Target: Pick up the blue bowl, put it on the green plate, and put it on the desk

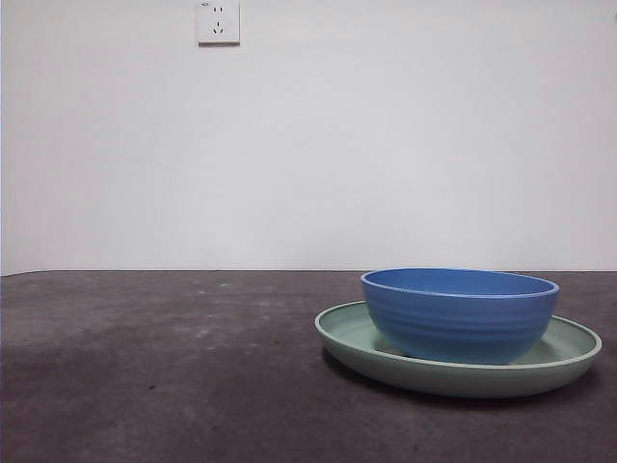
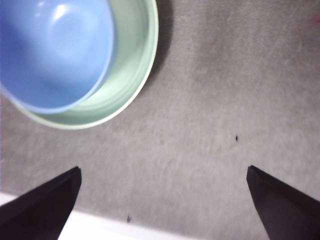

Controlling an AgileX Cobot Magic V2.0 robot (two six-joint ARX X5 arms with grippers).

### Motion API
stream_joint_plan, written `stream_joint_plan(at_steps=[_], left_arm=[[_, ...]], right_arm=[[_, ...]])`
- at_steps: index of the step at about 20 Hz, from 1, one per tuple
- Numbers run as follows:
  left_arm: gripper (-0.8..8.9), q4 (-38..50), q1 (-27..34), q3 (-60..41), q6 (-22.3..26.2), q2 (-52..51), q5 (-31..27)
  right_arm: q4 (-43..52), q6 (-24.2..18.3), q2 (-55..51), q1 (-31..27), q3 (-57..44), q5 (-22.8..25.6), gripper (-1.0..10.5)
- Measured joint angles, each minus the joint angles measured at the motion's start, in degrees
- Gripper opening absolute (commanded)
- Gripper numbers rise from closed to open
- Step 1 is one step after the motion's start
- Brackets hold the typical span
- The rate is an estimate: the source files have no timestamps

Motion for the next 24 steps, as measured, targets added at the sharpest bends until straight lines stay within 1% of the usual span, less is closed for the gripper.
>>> stream_joint_plan(at_steps=[1,4,5,9,12,15,18,22,24], left_arm=[[5.00,0.0,0.0,0.0,0.0,0.0,0.0],[5.00,-0.5,0.0,0.0,0.0,0.0,0.0],[5.00,-0.6,0.0,0.0,0.0,0.0,0.0],[5.00,-1.1,0.0,0.0,0.0,0.0,0.0],[5.00,-1.1,0.0,0.0,0.0,0.0,0.0],[5.00,-1.1,0.0,0.0,0.0,0.0,0.0],[5.00,-1.1,0.0,0.0,0.0,0.0,0.0],[5.00,-1.1,0.0,0.0,0.0,0.0,0.0],[5.00,-1.1,0.0,0.0,0.0,0.0,0.0]], right_arm=[[1.5,0.0,2.7,0.0,0.0,0.2,5.9],[6.1,0.0,10.6,0.0,0.0,3.6,5.9],[7.8,0.0,13.0,0.0,0.0,4.0,5.9],[14.6,0.0,20.5,0.0,0.0,3.8,5.9],[18.8,0.0,23.8,0.0,0.0,-0.3,5.9],[22.2,0.0,26.0,0.0,0.0,-0.9,5.8],[25.8,0.0,27.2,0.0,0.0,-3.7,4.9],[27.6,0.0,30.7,0.3,0.0,-7.6,4.6],[28.1,0.0,32.0,0.6,0.2,-7.6,3.6]])
